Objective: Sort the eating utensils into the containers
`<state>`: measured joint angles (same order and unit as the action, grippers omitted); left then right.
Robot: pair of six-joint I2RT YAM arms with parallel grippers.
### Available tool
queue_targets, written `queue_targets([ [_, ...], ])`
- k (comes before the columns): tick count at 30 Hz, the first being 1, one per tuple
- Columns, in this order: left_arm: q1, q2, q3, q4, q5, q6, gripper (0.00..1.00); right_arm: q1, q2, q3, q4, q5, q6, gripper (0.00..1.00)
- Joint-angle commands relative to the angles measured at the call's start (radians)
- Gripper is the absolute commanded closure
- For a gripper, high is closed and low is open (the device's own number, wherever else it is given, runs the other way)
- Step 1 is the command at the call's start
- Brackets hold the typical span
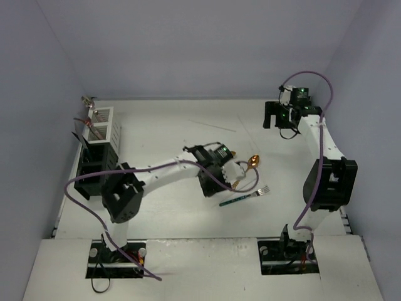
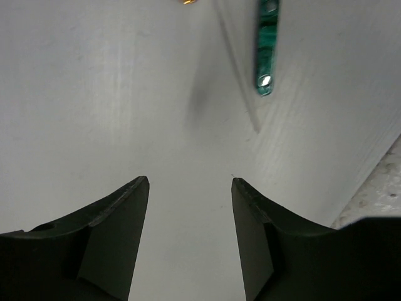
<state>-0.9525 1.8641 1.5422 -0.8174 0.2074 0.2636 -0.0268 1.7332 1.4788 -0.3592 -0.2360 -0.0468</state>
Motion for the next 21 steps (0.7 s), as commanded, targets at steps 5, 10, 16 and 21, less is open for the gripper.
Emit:
queue_targets([
  [5,-0.139,0.174,0.300,-0.031,-0.029,-0.103,0.48,-0.099,-0.023,0.010,0.029,-0.057,0.030,0.06],
  [10,-0.154,0.207,0.333,0.063,0.018,-0.139,0.48,-0.125,-0.021,0.019,0.029,-0.069,0.036,0.06],
  [16,-0.158,0.198,0.285,0.224,0.093,-0.115,0.49,-0.139,-0.023,0.021,0.029,-0.074,0.035,0.06],
  [21,-0.158,0.247,0.319,0.245,0.096,-0.098,0.49,-0.152,-0.026,0.021,0.029,-0.076,0.036,0.06],
])
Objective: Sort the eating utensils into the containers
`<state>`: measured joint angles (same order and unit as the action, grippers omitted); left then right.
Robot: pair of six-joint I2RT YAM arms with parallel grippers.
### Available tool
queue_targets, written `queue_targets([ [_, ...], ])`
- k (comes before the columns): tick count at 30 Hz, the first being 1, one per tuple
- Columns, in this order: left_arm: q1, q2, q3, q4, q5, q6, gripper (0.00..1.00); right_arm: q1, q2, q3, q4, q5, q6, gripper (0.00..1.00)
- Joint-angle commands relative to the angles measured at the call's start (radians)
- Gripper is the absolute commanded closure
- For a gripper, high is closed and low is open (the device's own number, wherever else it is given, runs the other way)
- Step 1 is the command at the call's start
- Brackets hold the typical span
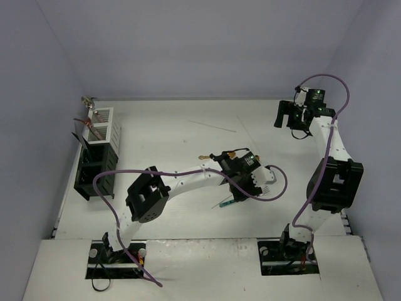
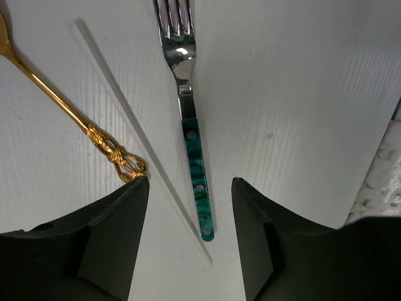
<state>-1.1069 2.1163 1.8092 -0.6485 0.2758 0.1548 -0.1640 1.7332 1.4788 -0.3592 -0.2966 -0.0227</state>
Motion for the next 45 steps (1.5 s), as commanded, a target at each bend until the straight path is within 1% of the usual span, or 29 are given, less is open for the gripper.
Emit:
queue_targets([
  [1,-0.004,0.009,0.057,0.075,0.027,0.012,0.49,-0.020,-0.026,0.021,0.029,-0.019,0.012,0.06],
  [9,-0.002,0.087,0.090,0.082,0.022,0.024,0.50,-0.033,-0.027,0.017,0.029,-0.024,0.012,0.06],
  [17,-0.001,0.143,0.107,0.081,0.014,0.034,0.55,-0.049,-0.032,0.009,0.029,-0.035,0.010,0.06],
  [20,-0.001,0.162,0.097,0.063,0.005,0.032,0.68,-0.054,-0.030,0.010,0.031,-0.041,0.012,0.07],
  [21,-0.002,0.162,0.091,0.059,0.001,0.032,0.74,-0.055,-0.029,0.012,0.030,-0.041,0.012,0.07],
  [24,-0.001,0.149,0.054,0.030,-0.011,0.030,0.96,-0.059,-0.032,0.012,0.029,-0.043,0.013,0.07],
  [25,0.000,0.138,0.034,0.025,-0.018,0.029,1.00,-0.060,-0.032,0.012,0.029,-0.044,0.013,0.07],
  [26,0.001,0.124,0.000,0.024,-0.026,0.028,1.00,-0.060,-0.032,0.012,0.029,-0.045,0.013,0.07],
  [29,0.007,0.050,-0.063,0.018,-0.047,0.028,1.00,-0.060,-0.032,0.015,0.029,-0.054,0.017,0.08],
  [31,0.028,-0.031,-0.092,0.014,-0.059,0.026,1.00,-0.060,-0.032,0.017,0.029,-0.061,0.018,0.08],
  [35,0.115,-0.194,-0.122,0.001,-0.032,-0.039,1.00,-0.060,-0.033,0.021,0.029,-0.070,0.021,0.09],
  [37,0.160,-0.294,-0.130,0.002,-0.027,-0.047,1.00,-0.060,-0.033,0.022,0.029,-0.075,0.021,0.09],
  [41,0.300,-0.506,-0.125,0.005,-0.029,-0.065,1.00,-0.057,-0.025,0.023,0.030,-0.091,0.021,0.09],
  [42,0.336,-0.539,-0.126,0.011,-0.027,-0.071,1.00,-0.056,-0.023,0.022,0.030,-0.092,0.021,0.09],
  [45,0.523,-0.654,-0.144,0.067,-0.007,-0.096,1.00,-0.052,-0.021,0.019,0.030,-0.096,0.021,0.09],
])
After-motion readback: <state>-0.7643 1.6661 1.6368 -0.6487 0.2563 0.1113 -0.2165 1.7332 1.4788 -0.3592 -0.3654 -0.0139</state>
